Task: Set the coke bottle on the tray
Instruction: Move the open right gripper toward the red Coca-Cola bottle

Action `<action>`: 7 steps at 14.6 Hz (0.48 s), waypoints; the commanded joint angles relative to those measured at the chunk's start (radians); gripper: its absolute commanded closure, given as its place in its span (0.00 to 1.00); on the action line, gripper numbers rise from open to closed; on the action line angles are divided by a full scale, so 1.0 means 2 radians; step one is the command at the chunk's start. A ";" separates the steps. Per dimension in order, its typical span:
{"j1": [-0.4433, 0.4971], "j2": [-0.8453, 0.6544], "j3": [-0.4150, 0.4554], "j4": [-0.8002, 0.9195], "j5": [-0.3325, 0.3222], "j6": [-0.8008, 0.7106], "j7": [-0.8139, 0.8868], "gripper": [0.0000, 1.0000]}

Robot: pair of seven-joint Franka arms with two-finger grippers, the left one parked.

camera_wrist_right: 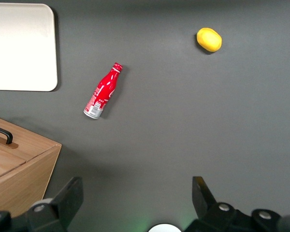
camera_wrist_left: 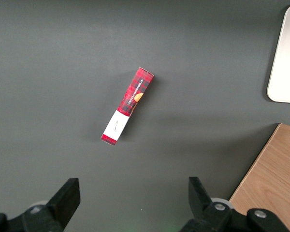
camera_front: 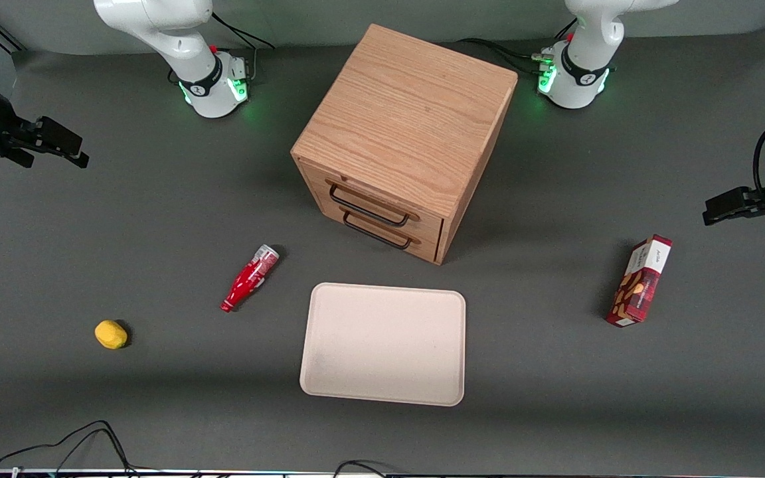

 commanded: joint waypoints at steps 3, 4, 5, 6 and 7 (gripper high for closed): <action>0.004 0.023 -0.003 0.026 0.010 -0.015 0.006 0.00; 0.003 0.027 -0.003 0.025 0.011 -0.015 0.004 0.00; 0.004 0.029 -0.003 0.020 0.011 -0.013 -0.003 0.00; 0.005 0.029 0.000 0.019 0.015 -0.007 -0.001 0.00; 0.005 0.036 0.015 0.019 0.016 0.003 0.007 0.00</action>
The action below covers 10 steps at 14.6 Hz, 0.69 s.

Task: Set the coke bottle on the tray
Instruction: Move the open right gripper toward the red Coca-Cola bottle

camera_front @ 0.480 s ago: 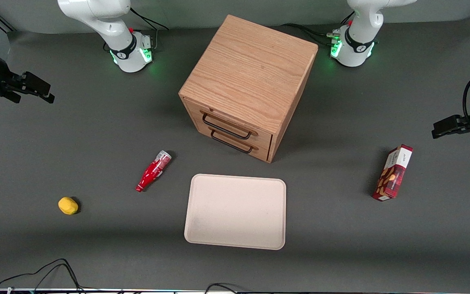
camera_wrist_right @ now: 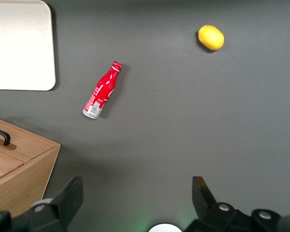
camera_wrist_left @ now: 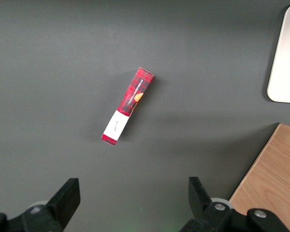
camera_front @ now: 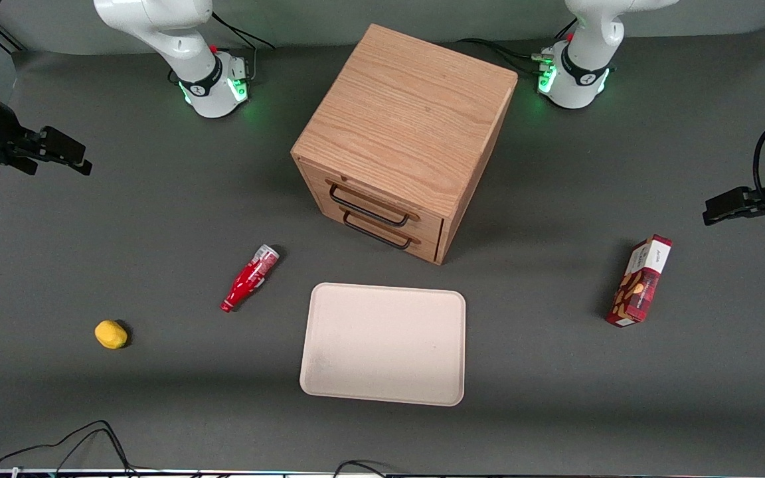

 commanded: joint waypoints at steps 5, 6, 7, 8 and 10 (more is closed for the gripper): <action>0.004 0.065 0.067 -0.051 0.011 0.114 0.204 0.00; 0.004 0.077 0.078 -0.068 0.009 0.141 0.240 0.00; 0.004 0.087 0.087 -0.089 0.008 0.173 0.272 0.00; 0.004 0.091 0.093 -0.121 0.007 0.219 0.305 0.00; 0.004 0.097 0.106 -0.185 0.005 0.309 0.344 0.00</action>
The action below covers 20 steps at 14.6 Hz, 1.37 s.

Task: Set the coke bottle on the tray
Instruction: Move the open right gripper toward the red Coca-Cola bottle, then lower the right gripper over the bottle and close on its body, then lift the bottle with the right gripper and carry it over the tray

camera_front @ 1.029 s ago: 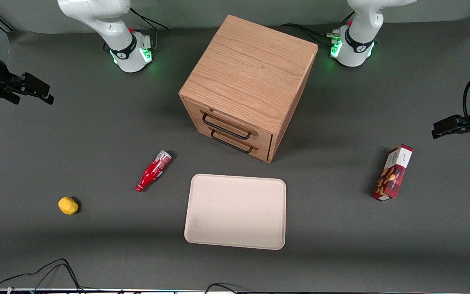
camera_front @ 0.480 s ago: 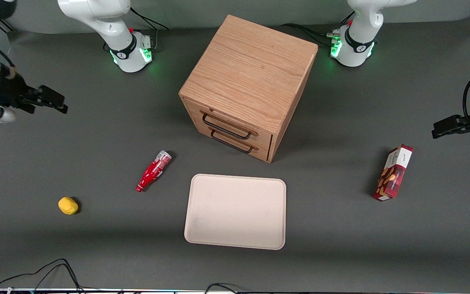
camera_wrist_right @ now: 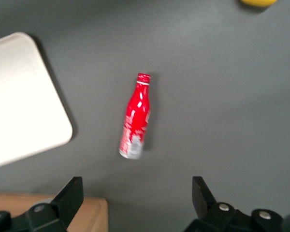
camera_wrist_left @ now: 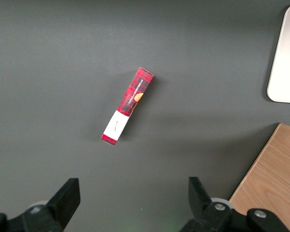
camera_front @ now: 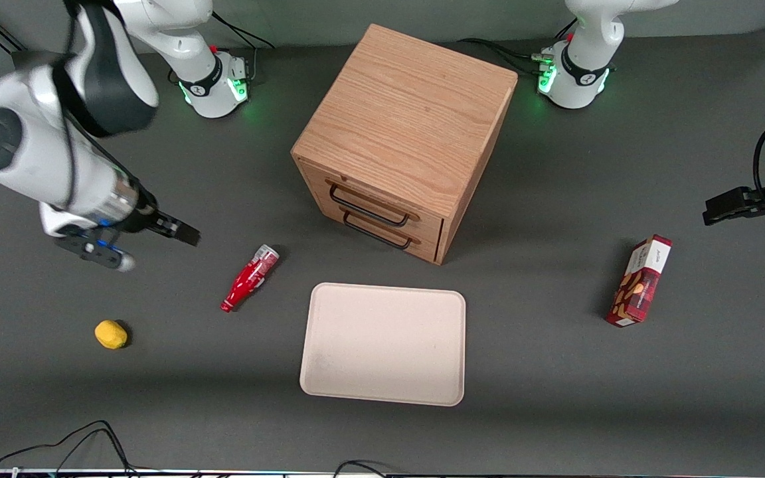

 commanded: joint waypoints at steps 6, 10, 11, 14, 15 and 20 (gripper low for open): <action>0.002 0.086 0.027 -0.105 -0.071 0.202 0.192 0.00; 0.001 0.140 0.028 -0.107 -0.087 0.270 0.216 0.00; 0.001 0.147 0.028 -0.107 -0.087 0.279 0.222 0.00; 0.001 0.171 0.028 -0.107 -0.091 0.305 0.223 0.00; 0.001 0.175 0.028 -0.107 -0.091 0.308 0.223 0.00; 0.000 0.197 0.025 -0.107 -0.107 0.324 0.222 0.22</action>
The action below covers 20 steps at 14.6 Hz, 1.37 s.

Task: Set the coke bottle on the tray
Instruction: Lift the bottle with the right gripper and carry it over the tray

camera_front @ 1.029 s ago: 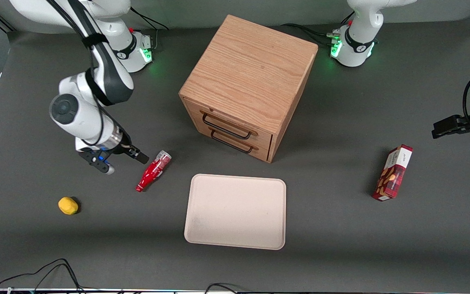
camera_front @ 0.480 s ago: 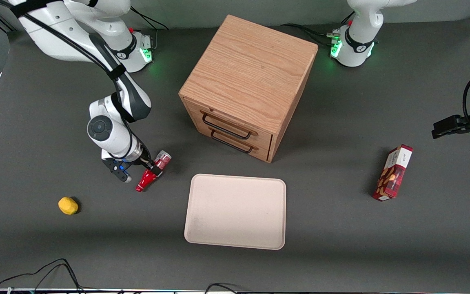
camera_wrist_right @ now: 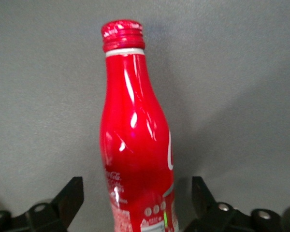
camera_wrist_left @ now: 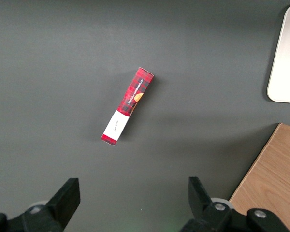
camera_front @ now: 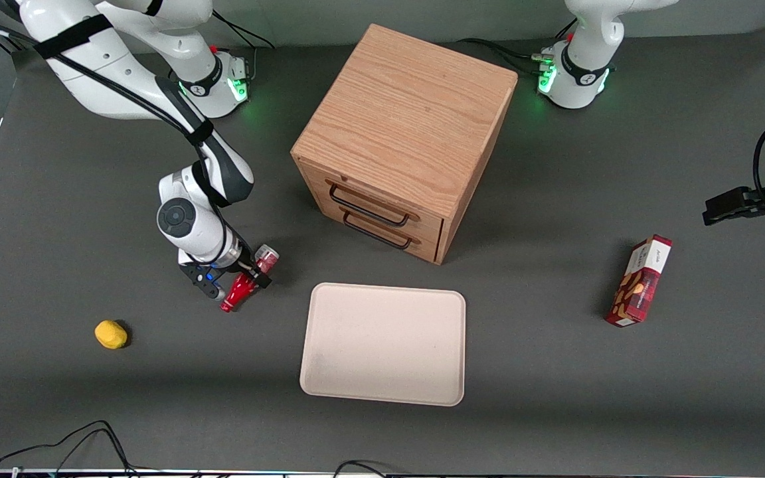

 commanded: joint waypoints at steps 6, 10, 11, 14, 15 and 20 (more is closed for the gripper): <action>-0.001 0.002 -0.001 0.009 -0.018 0.006 0.016 1.00; -0.001 -0.012 0.000 0.061 -0.018 -0.063 0.003 1.00; -0.001 -0.016 0.001 0.087 -0.018 -0.099 -0.006 1.00; -0.002 -0.019 0.002 0.176 -0.017 -0.193 -0.074 1.00; -0.001 -0.015 0.002 0.219 -0.015 -0.235 -0.090 1.00; 0.010 0.016 0.016 0.403 -0.013 -0.379 -0.180 1.00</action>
